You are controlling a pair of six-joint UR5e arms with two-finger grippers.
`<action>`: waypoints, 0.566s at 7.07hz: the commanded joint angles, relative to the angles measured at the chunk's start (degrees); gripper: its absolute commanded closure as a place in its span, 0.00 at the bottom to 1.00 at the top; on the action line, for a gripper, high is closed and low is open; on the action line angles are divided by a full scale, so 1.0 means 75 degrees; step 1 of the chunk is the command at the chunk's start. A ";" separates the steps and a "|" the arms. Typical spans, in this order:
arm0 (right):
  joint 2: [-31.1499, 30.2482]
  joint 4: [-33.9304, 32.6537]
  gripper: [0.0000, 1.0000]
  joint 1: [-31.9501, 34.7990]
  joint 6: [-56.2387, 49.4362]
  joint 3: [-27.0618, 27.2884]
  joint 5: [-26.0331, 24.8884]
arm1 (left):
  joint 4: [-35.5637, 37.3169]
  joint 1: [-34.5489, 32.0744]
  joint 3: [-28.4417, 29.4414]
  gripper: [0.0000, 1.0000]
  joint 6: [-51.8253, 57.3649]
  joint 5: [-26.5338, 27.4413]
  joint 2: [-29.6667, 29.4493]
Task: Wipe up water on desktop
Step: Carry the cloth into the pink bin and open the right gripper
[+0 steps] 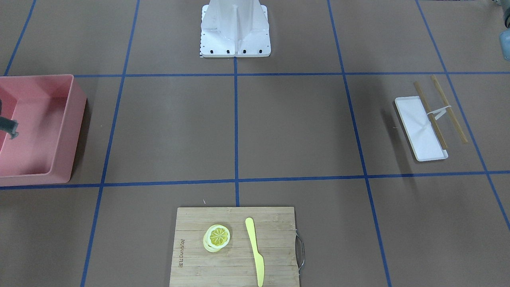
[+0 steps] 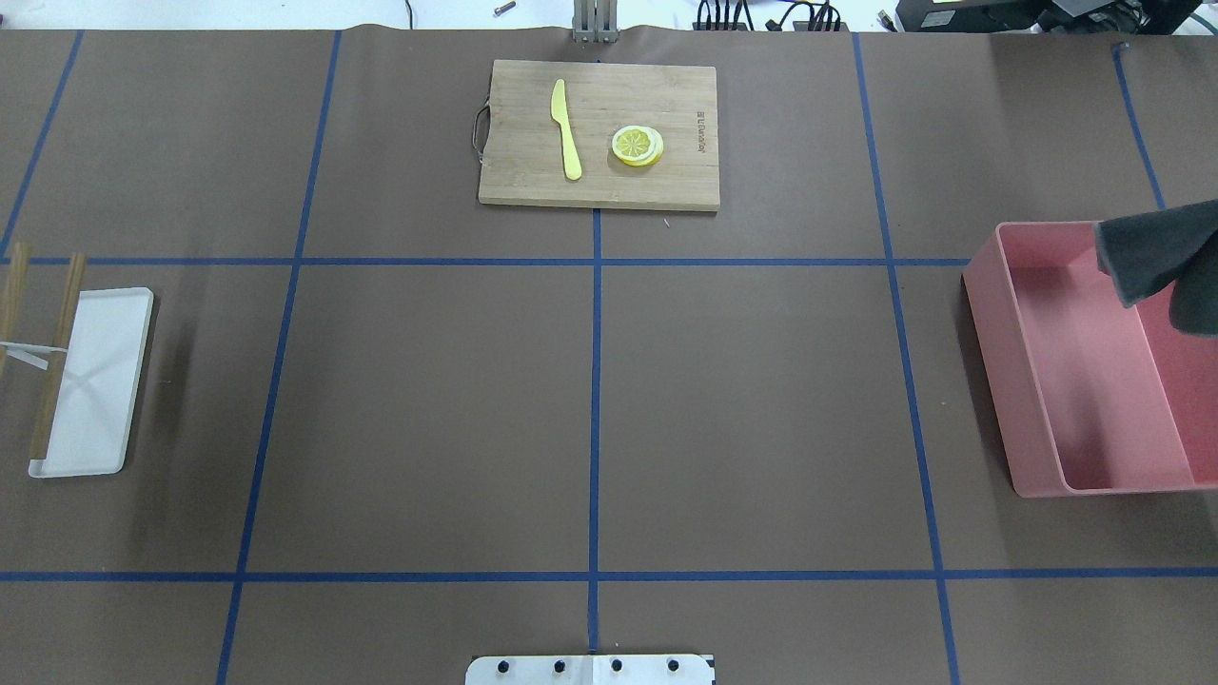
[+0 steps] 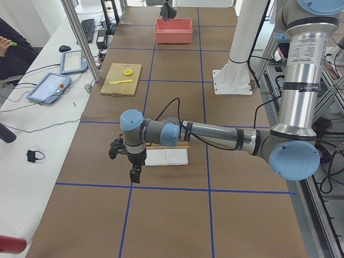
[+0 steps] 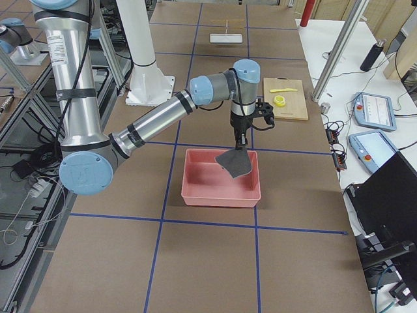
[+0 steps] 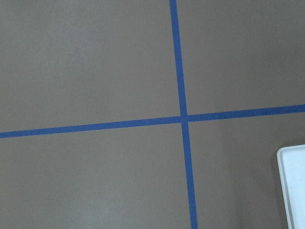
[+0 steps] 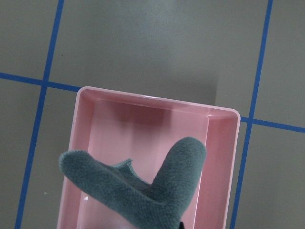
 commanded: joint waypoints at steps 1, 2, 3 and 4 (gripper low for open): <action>-0.0022 0.0062 0.46 -0.0288 0.0021 0.0019 0.0013 | 0.0000 0.0000 -0.0006 0.01 0.0005 0.0000 0.0008; -0.0079 0.0062 0.00 -0.0300 0.0021 0.0101 0.0048 | 0.0000 0.0000 0.0005 0.01 0.0005 0.0000 -0.0003; -0.0092 0.0062 0.00 -0.0289 -0.0002 0.0148 0.0141 | 0.0000 0.0000 0.0029 0.01 0.0017 0.0000 -0.0004; -0.0034 0.0155 0.00 -0.0486 -0.0014 -0.0107 0.0061 | 0.0000 0.0000 0.0006 0.01 0.0017 -0.0012 -0.0004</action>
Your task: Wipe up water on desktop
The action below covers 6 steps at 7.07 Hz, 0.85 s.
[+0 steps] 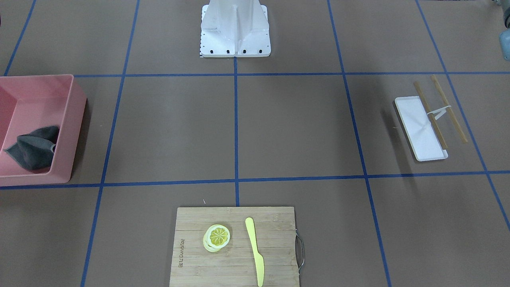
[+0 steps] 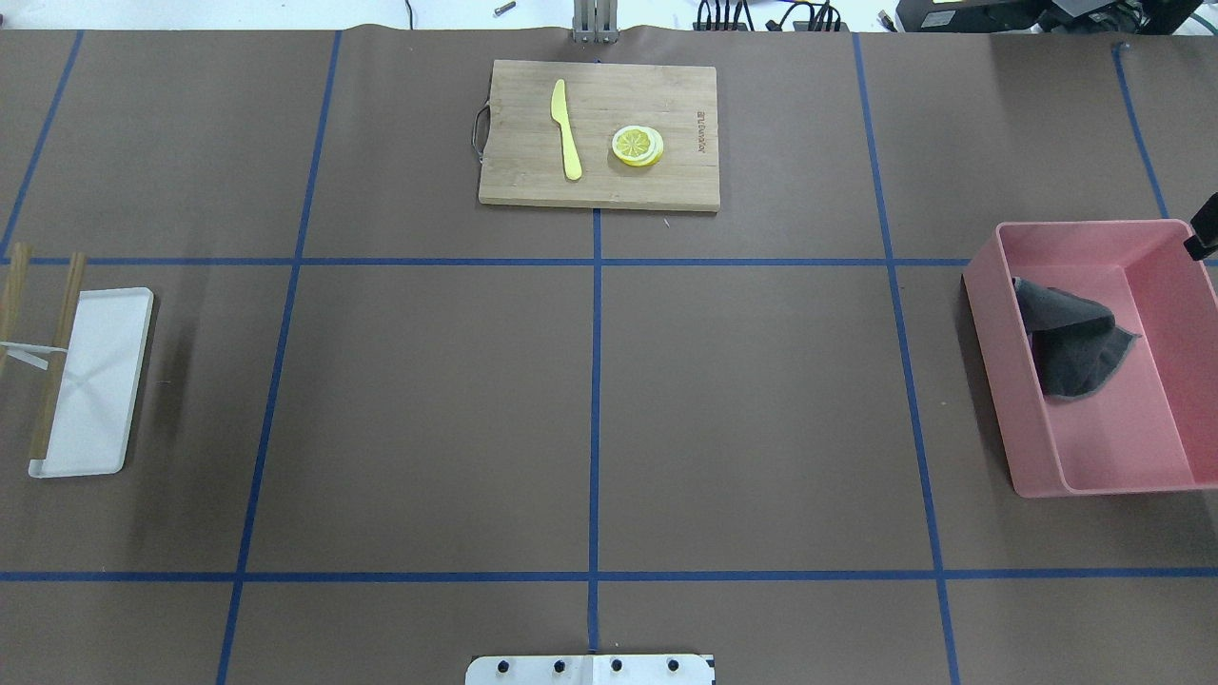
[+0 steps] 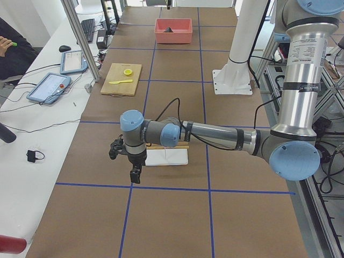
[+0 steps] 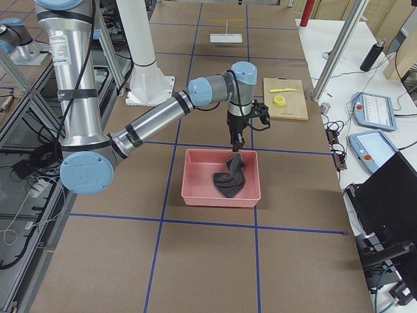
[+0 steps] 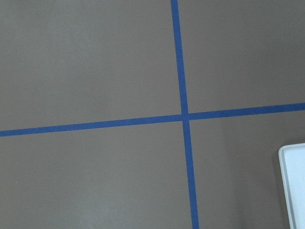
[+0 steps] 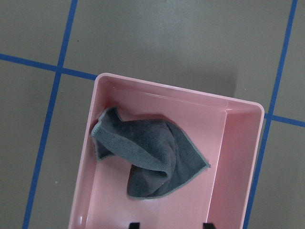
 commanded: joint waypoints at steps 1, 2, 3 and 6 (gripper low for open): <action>0.0243 0.0097 0.00 -0.0076 -0.0109 -0.0173 0.0007 | 0.0000 0.0000 0.0015 0.01 0.0016 0.0003 -0.0002; 0.0361 0.0178 0.00 0.0145 -0.0110 0.0093 0.0008 | 0.0000 0.0000 0.0015 0.01 0.0016 0.0003 -0.0002; -0.0160 0.0226 0.00 0.0380 -0.0145 0.0119 -0.0039 | 0.0000 0.0000 -0.0008 0.01 0.0016 0.0003 -0.0002; -0.0445 0.0296 0.00 0.1819 -0.0448 -0.1071 0.1465 | 0.0058 -0.0280 -0.0032 0.01 0.0016 -0.0230 -0.0095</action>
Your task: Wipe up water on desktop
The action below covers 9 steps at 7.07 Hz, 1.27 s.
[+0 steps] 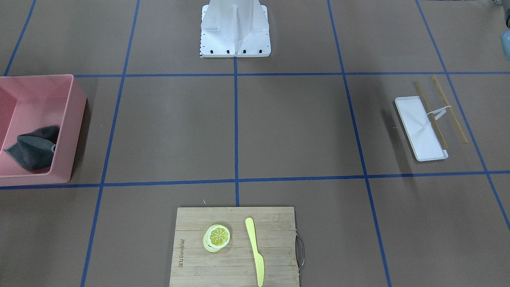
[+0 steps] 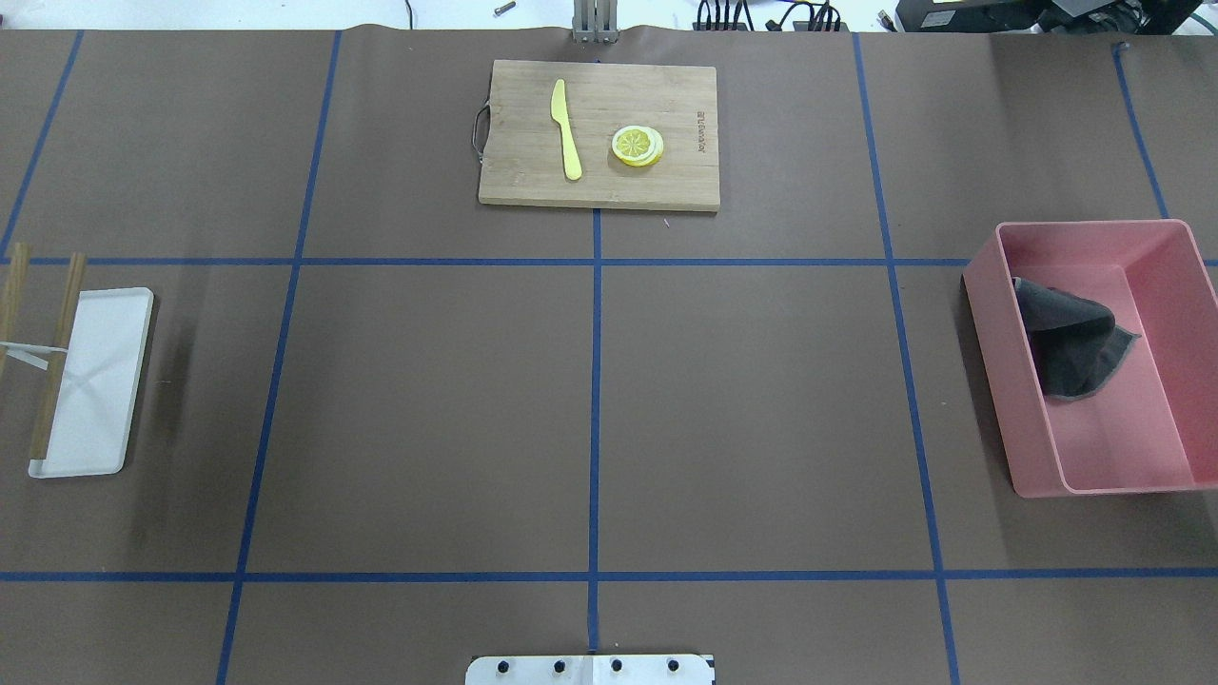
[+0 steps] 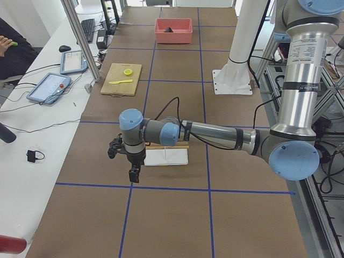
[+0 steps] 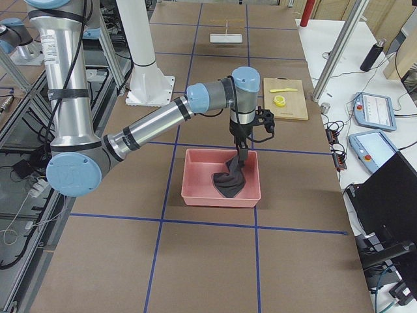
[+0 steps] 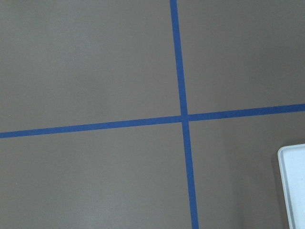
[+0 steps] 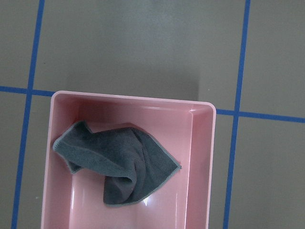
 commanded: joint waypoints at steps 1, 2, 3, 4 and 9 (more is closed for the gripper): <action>-0.0262 0.0021 0.00 0.0824 -0.0847 -0.0941 0.0910 | 0.0033 -0.0438 0.0001 0.01 0.0012 -0.0714 0.0007; -0.0263 0.0032 0.00 0.1047 -0.1573 -0.1502 0.0899 | -0.0002 -0.0487 -0.0011 0.01 0.0023 -0.0824 0.0124; -0.0275 0.0032 0.00 0.1130 -0.1882 -0.1868 0.0876 | -0.0025 -0.0603 -0.0034 0.01 0.0047 -0.0849 0.0310; -0.0275 0.0032 0.00 0.1131 -0.1827 -0.1964 0.0841 | 0.0102 -0.0918 -0.0046 0.01 0.0778 -0.1162 0.0463; -0.0205 0.0757 0.00 0.1190 -0.1792 -0.3064 0.0126 | 0.0162 -0.1155 -0.0011 0.01 0.1266 -0.1388 0.0957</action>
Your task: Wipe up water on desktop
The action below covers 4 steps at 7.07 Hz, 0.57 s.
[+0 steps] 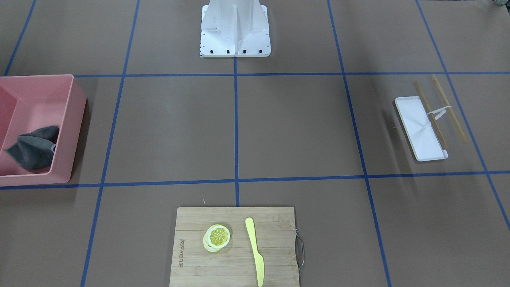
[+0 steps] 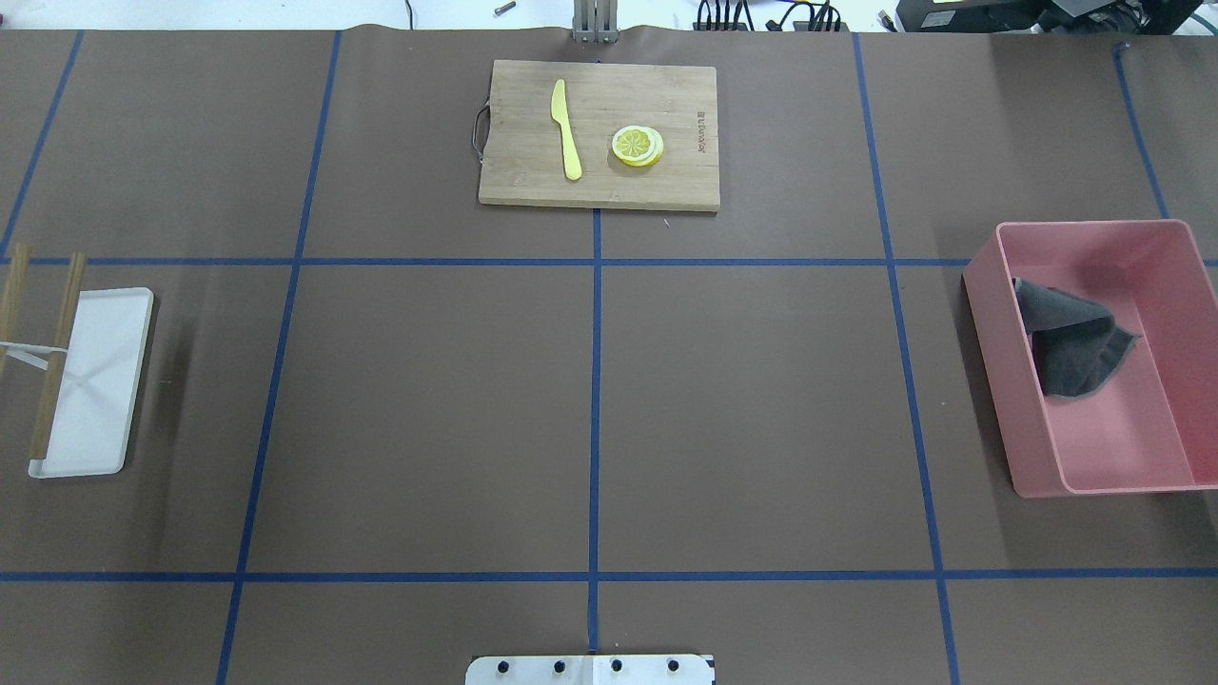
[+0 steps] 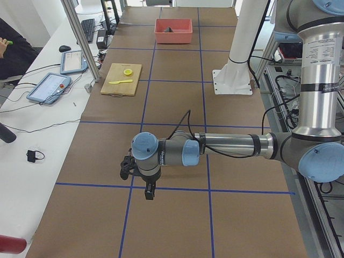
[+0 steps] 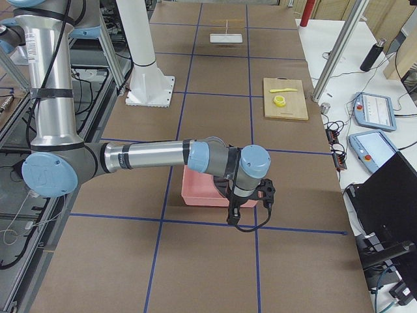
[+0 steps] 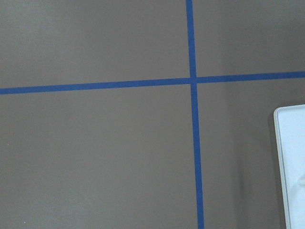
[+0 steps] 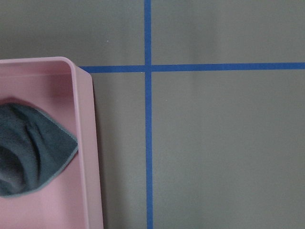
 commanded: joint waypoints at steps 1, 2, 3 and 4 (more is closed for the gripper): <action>0.0060 0.0330 0.00 0.0068 0.0082 -0.0265 -0.0032 | 0.0018 -0.0006 0.0011 0.01 0.0008 -0.0004 0.0019; 0.0154 0.0343 0.00 0.0068 0.0072 -0.0230 -0.0020 | 0.0019 -0.0006 0.0011 0.01 0.0008 -0.0004 0.0019; 0.0213 0.0343 0.00 0.0068 0.0071 -0.0241 -0.0020 | 0.0019 -0.0006 0.0023 0.01 0.0008 -0.0004 0.0019; 0.0213 0.0343 0.00 0.0068 0.0071 -0.0288 -0.0020 | 0.0019 0.0006 0.0035 0.01 0.0008 0.0007 0.0007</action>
